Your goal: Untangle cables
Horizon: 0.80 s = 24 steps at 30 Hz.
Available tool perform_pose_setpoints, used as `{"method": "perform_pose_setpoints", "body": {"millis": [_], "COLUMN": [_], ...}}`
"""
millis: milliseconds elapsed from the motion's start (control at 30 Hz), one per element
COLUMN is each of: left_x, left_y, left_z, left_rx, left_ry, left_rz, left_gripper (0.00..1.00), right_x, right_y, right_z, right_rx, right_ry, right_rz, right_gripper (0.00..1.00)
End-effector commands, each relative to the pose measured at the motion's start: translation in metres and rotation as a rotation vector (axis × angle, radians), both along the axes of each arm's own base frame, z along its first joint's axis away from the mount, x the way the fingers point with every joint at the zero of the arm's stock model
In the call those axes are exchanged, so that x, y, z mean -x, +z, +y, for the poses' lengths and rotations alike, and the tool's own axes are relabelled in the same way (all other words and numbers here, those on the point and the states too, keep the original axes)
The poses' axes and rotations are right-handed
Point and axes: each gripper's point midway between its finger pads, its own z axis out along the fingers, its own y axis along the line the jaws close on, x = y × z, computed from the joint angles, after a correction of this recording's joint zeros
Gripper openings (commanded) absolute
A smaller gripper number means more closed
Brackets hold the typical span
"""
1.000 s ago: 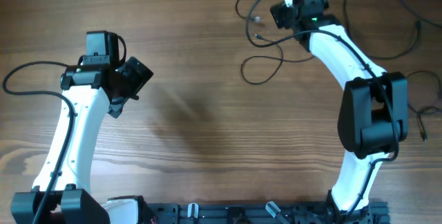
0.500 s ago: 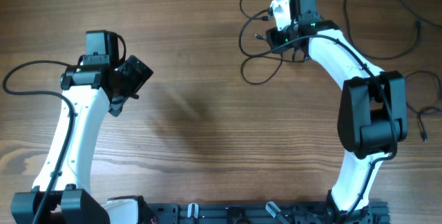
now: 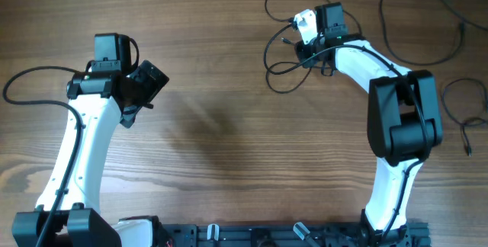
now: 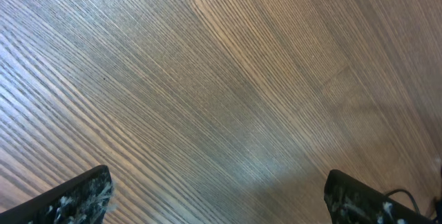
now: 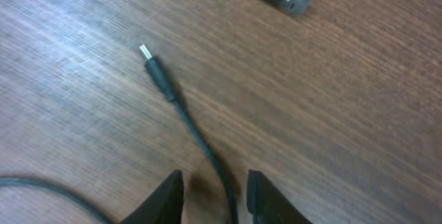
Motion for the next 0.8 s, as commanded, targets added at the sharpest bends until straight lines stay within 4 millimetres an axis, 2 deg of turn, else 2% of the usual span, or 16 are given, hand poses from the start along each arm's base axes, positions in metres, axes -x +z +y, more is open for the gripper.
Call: {"method": "perform_pose_setpoints", "body": {"millis": [0,33,67,100,167,300,400,500,567,633,667,767], "left_x": [0.001,0.001,0.001,0.001,0.001,0.001,0.001,0.001,0.001,0.0,0.0,-0.001], "left_y": [-0.002,-0.002,-0.002,-0.002,-0.002,-0.002,-0.002,-0.002,-0.002,-0.002,-0.002,-0.001], "left_z": [0.001,0.001,0.001,0.001,0.001,0.001,0.001,0.001,0.001,0.001,0.001,0.001], "left_rx": [0.007,0.007,0.007,0.007,0.007,0.007,0.007,0.007,0.007,0.007,0.007,0.007], "left_ry": [0.012,0.012,0.012,0.012,0.012,0.012,0.012,0.012,0.013,0.013,0.013,0.012], "left_rz": [0.004,0.004,0.004,0.004,0.004,0.005,0.005,0.004,0.002,-0.001,-0.002,-0.003], "left_gripper": [1.0,1.0,1.0,1.0,1.0,1.0,1.0,1.0,1.0,1.0,1.0,1.0], "right_x": [0.004,0.005,0.006,0.004,-0.003,-0.029,-0.044,-0.042,-0.035,-0.023,-0.017,0.015], "right_y": [-0.035,-0.039,-0.045,-0.046,-0.042,-0.002,0.048,0.112,0.153,0.205,0.222,0.286], "right_z": [-0.012,-0.013,-0.015,-0.017,-0.02,-0.019,-0.013,-0.001,0.002,-0.001,-0.002,-0.01], "right_rx": [0.074,0.083,0.094,0.101,0.1,0.066,0.009,-0.073,-0.12,-0.17,-0.185,-0.209], "right_ry": [-0.015,-0.019,-0.024,-0.035,-0.069,-0.132,-0.159,-0.126,-0.126,-0.158,-0.165,-0.167], "right_rz": [0.038,0.045,0.054,0.049,0.017,-0.084,-0.161,-0.24,-0.288,-0.35,-0.371,-0.454], "right_gripper": [0.33,0.27,0.08,0.04,0.04,0.04,0.04,0.04,0.04,0.04,0.04,0.04]}}
